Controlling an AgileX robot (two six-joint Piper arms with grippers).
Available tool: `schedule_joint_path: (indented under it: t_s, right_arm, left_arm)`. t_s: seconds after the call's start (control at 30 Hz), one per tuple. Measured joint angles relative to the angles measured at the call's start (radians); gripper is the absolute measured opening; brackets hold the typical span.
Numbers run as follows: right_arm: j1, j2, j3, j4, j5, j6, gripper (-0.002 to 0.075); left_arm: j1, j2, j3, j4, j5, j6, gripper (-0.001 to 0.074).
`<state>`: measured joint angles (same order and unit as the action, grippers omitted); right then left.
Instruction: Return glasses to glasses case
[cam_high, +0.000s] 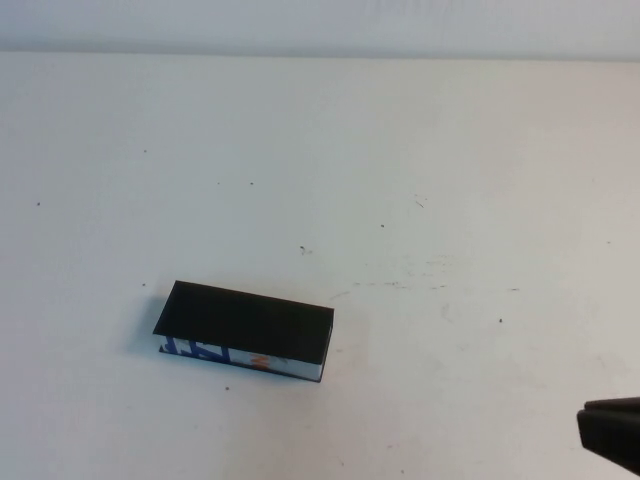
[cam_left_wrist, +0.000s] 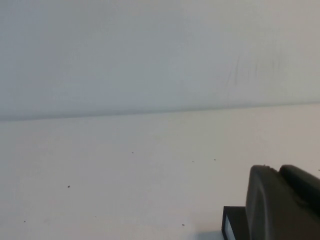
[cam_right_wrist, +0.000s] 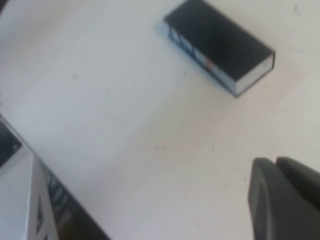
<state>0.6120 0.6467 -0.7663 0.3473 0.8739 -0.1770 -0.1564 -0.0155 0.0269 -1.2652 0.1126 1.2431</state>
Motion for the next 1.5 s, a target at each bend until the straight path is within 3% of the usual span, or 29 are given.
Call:
schedule_joint_path:
  t_s: [0.23,0.57,0.8,0.9,1.03,1.2,1.3,1.5]
  right_arm:
    - [0.000,-0.153,0.134,0.010,-0.149,0.000,-0.0011]
    - [0.000,-0.166,0.227,0.020,-0.147,0.000,-0.0011]
    - [-0.006,-0.177,0.267,-0.116,-0.213,0.002,-0.0011]
    - [-0.089,-0.225,0.351,-0.121,-0.376,0.004,-0.0011]
    - [-0.307,-0.332,0.524,-0.046,-0.588,0.003,-0.0011]
    - [-0.544,-0.507,0.688,0.005,-0.697,0.003,-0.0011]
    - [-0.592,-0.599,0.747,0.014,-0.708,-0.013,-0.0011]
    - [-0.598,-0.655,0.792,0.016,-0.712,-0.092,-0.0011]
  left_arm:
    - [0.000,0.000,0.000,-0.002,-0.012,0.000,-0.0004]
    - [0.000,0.000,0.000,-0.002,-0.012,0.000,-0.0004]
    - [0.000,0.000,0.000,-0.002,-0.012,0.000,-0.0004]
    - [0.000,0.000,0.000,-0.002,-0.014,0.000,-0.0004]
    - [0.000,0.000,0.000,-0.002,-0.014,0.000,-0.0004]
    - [0.000,0.000,0.000,-0.002,-0.014,0.000,-0.0004]
    - [0.000,0.000,0.000,-0.002,-0.014,0.000,-0.0004]
    - [0.000,0.000,0.000,-0.002,-0.014,0.000,-0.0004]
